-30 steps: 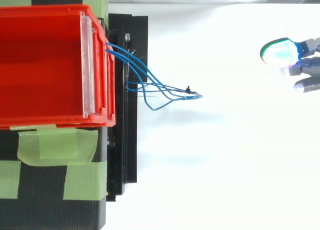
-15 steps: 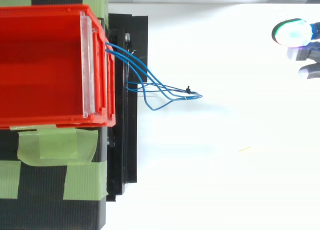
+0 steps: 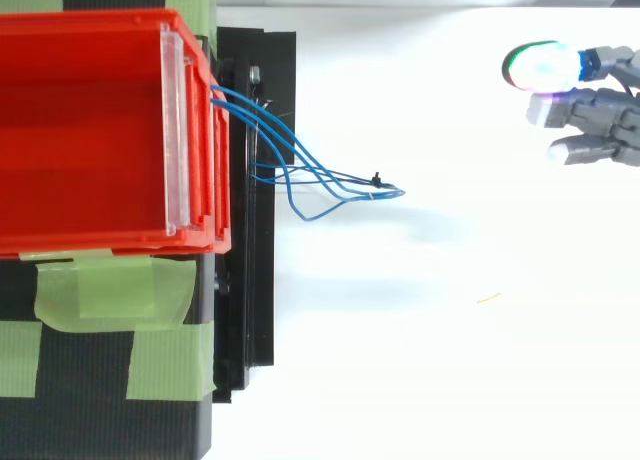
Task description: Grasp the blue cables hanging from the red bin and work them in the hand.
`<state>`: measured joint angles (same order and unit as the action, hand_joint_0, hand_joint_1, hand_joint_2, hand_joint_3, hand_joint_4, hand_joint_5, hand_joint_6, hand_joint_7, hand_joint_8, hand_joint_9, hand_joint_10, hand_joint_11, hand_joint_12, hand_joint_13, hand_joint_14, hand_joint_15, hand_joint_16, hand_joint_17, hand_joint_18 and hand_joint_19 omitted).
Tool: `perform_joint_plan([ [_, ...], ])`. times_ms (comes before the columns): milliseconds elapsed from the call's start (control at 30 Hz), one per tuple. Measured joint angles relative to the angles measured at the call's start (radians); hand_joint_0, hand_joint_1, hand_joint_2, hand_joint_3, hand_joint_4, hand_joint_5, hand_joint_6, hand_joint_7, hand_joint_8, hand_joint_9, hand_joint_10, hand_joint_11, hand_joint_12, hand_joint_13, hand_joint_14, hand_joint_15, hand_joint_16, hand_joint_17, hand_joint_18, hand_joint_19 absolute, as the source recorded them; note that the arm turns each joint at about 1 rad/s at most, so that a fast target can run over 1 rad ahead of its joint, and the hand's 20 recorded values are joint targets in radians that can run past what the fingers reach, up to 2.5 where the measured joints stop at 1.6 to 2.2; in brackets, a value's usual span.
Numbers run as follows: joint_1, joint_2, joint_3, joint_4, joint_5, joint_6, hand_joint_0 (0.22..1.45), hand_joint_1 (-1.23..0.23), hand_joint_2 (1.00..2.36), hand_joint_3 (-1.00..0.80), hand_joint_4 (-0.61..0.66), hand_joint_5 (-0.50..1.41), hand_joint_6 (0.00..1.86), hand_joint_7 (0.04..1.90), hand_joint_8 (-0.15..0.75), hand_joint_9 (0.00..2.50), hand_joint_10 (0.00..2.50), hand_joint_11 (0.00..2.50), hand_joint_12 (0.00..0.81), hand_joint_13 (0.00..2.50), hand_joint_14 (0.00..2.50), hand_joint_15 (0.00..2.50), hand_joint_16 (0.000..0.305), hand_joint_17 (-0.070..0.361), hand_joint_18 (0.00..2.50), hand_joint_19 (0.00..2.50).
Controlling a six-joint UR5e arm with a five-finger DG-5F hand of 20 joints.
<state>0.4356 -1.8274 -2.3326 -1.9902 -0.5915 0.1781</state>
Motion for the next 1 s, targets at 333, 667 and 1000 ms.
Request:
perform_joint_plan([
  [333,0.005,-0.116,0.107,0.009,0.022,0.031,0.8,-0.42,1.0,-1.0,0.24,-0.22,0.01,0.67,0.34,0.24,0.0,0.23,0.425,0.14,0.01,0.34,0.066,0.148,0.26,0.43],
  [667,0.005,-0.156,0.159,0.014,0.025,0.055,0.8,-0.42,1.0,-1.0,0.24,-0.22,0.01,0.67,0.34,0.24,0.0,0.23,0.425,0.14,0.01,0.33,0.066,0.148,0.26,0.42],
  [1000,0.004,-0.166,0.174,0.025,0.02,0.034,0.8,-0.42,1.0,-1.0,0.24,-0.22,0.01,0.67,0.34,0.24,0.0,0.23,0.426,0.14,0.01,0.33,0.066,0.148,0.26,0.43],
])
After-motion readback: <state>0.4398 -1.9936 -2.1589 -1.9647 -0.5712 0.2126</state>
